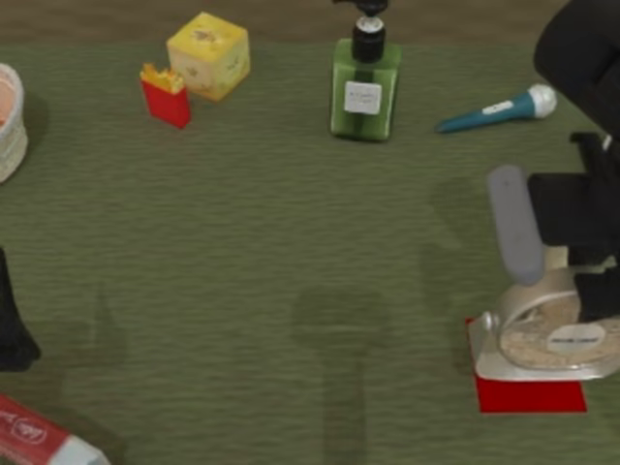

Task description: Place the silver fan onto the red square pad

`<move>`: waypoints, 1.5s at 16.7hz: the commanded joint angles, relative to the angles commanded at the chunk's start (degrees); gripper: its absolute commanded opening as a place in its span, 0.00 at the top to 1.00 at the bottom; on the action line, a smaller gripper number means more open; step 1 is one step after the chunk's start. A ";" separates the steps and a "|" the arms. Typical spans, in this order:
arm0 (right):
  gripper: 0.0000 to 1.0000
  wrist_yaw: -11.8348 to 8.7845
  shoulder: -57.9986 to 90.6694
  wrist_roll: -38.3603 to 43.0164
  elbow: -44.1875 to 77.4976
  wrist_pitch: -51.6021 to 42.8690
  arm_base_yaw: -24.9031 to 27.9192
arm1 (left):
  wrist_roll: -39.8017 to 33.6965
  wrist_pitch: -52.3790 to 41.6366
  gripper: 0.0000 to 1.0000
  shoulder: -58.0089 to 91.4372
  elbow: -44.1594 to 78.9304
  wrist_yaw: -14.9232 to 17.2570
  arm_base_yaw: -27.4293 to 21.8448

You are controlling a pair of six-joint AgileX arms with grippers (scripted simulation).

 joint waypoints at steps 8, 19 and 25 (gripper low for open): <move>1.00 0.00 -0.26 -0.50 -2.44 2.22 -0.17 | 0.00 0.00 0.00 0.00 0.00 0.00 0.00; 0.77 0.00 0.34 -0.81 -7.57 8.04 -0.56 | 0.00 0.00 0.00 0.00 0.00 0.00 0.00; 0.32 0.00 0.34 -0.81 -7.57 8.04 -0.56 | 0.00 0.00 0.00 0.00 0.00 0.00 0.00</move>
